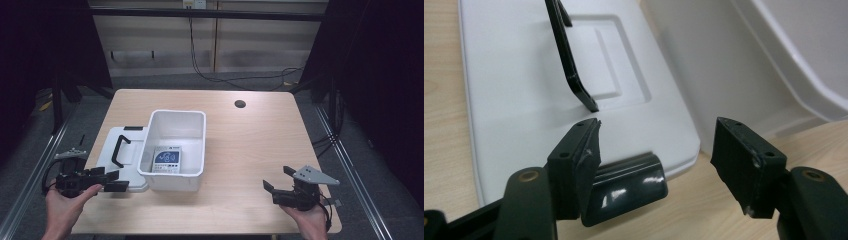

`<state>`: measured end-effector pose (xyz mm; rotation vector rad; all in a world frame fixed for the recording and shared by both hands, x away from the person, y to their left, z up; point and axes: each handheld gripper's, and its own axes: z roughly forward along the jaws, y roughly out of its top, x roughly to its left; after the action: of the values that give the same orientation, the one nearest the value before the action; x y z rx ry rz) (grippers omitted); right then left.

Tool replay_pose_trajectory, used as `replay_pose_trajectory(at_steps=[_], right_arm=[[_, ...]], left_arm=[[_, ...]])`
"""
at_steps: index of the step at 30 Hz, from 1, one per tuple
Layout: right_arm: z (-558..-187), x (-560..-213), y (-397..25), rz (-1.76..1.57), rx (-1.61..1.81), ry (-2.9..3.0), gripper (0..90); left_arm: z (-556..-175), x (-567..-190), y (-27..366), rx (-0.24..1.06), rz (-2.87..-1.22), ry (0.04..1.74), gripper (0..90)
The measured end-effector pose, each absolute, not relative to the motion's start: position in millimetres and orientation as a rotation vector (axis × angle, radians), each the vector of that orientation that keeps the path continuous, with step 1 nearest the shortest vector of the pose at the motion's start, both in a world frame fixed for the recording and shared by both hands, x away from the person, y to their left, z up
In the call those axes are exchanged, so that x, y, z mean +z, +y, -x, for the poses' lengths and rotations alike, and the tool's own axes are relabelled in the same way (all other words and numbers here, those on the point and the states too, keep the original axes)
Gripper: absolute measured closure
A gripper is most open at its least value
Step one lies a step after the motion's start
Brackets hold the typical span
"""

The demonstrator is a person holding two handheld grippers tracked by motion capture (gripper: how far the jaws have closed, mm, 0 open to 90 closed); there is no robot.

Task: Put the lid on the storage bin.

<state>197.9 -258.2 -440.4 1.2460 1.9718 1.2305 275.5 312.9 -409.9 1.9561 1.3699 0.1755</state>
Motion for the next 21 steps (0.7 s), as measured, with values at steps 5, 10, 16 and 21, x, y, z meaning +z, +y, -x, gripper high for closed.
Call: replay_pose_trajectory(at_steps=[5, 10, 16, 21], right_arm=[[-199.4, -441.2, -249.5, -1.237, 1.203, 1.917, 13.0], [-201.1, -443.6, -249.0, -1.269, 1.214, 1.954, 13.1], [-201.8, -444.4, -248.8, -1.264, 1.224, 1.973, 13.9], [-201.5, -443.7, -249.0, -1.264, 1.232, 1.976, 14.0]], left_arm=[[-281.7, -401.0, 314.0, 0.094, -1.886, 1.383, 46.1], [-291.3, -388.2, 312.7, 0.082, -1.956, 1.365, 40.1], [-299.9, -379.1, 314.1, 0.084, -1.992, 1.418, 42.9], [-312.6, -375.3, 310.9, 0.075, -2.06, 1.429, 39.8]])
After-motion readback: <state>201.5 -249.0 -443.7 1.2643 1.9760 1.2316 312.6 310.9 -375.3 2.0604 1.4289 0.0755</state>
